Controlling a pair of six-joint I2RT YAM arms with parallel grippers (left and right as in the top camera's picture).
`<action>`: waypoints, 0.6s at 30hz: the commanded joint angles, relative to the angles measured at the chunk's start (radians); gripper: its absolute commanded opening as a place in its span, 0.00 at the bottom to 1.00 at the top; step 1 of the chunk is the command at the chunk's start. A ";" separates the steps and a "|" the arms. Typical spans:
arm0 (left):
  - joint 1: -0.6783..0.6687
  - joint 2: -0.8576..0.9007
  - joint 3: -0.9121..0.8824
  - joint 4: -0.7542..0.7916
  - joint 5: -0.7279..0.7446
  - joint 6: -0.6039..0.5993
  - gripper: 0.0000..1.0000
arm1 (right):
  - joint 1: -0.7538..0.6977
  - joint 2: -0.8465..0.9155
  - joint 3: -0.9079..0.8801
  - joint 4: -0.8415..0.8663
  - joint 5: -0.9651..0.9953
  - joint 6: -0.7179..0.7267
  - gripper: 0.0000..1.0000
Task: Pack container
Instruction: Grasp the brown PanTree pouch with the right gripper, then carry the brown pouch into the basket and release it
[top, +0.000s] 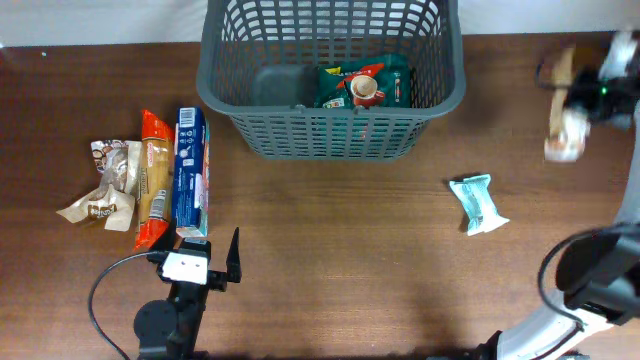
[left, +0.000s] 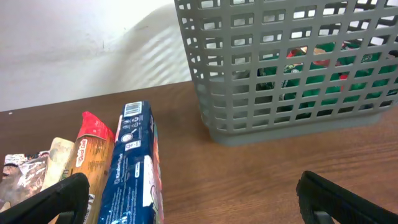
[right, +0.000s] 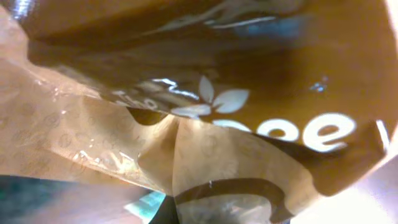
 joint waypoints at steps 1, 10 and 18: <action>-0.005 -0.008 -0.005 0.002 0.000 -0.006 0.99 | 0.109 -0.029 0.295 -0.048 -0.071 0.026 0.04; -0.005 -0.007 -0.005 0.002 0.000 -0.006 0.99 | 0.491 -0.028 0.663 -0.055 -0.071 -0.203 0.04; -0.005 -0.007 -0.005 0.002 0.000 -0.006 0.99 | 0.734 0.074 0.610 0.059 -0.071 -0.412 0.03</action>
